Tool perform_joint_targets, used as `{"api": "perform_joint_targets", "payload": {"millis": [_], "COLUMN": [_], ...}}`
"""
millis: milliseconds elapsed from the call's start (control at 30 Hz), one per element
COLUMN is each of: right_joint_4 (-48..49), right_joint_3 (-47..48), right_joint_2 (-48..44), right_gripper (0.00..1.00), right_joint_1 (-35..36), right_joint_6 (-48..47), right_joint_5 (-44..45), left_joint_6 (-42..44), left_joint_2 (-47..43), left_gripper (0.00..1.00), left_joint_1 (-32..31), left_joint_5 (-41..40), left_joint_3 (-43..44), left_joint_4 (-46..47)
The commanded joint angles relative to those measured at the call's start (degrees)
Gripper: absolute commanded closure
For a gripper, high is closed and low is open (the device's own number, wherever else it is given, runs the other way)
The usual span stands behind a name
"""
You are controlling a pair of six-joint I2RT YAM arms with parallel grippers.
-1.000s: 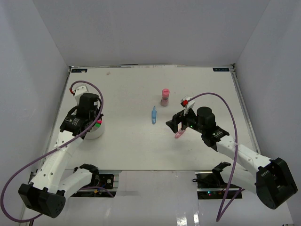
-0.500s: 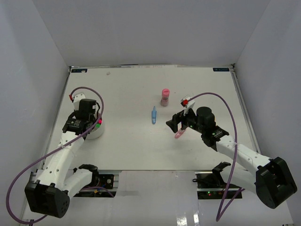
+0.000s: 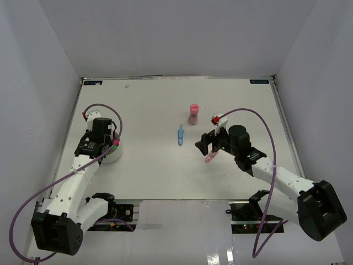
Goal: Sort the stationery into containers
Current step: Place the pen in the storage box, then pick up the pen from the center of the board.
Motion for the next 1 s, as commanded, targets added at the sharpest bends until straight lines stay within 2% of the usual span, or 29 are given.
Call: {"api": "perform_joint_targets", "payload": {"millis": [0, 33, 233, 367, 567, 700, 767, 833, 967], "right_joint_4": [-0.34, -0.43, -3.5, -7.63, -16.06, -20.73, -22.57, -23.19, -23.28], "right_joint_3": [0.67, 0.84, 1.81, 2.6, 3.83, 4.18, 4.36, 4.45, 4.45], "right_joint_2": [0.19, 0.36, 2.47, 2.56, 2.91, 4.84, 6.59, 7.65, 9.32], "right_gripper": [0.1, 0.1, 0.1, 0.09, 0.06, 0.05, 0.04, 0.04, 0.07], "right_joint_1": [0.12, 0.12, -0.15, -0.23, -0.23, -0.15, -0.23, -0.15, 1.26], "right_joint_6": [0.27, 0.36, 2.47, 5.63, 15.98, 22.93, 26.88, 29.0, 31.82], "right_joint_5": [2.83, 3.36, 7.57, 14.77, 26.29, 29.11, 29.64, 29.9, 31.66], "left_joint_6": [0.88, 0.88, 1.23, 1.58, 2.63, 2.72, 2.9, 2.55, 1.85], "left_joint_2": [-0.91, -0.82, -1.34, -2.13, -1.08, -0.73, -0.99, -1.52, -2.57], "left_gripper": [0.59, 0.55, 0.45, 0.4, 0.29, 0.28, 0.28, 0.28, 0.28], "left_joint_1": [0.35, 0.27, 0.27, 0.27, 0.27, 0.27, 0.35, 0.35, 0.27], "left_joint_5": [0.93, 1.28, 4.0, 7.51, 21.65, 29.12, 30.19, 34.4, 37.92], "left_joint_3": [0.63, 0.8, 1.77, 4.49, 9.94, 9.69, 8.46, 6.62, 3.01], "left_joint_4": [1.09, 1.09, 0.56, 0.12, 2.14, 7.22, 9.34, 12.67, 17.08]}}
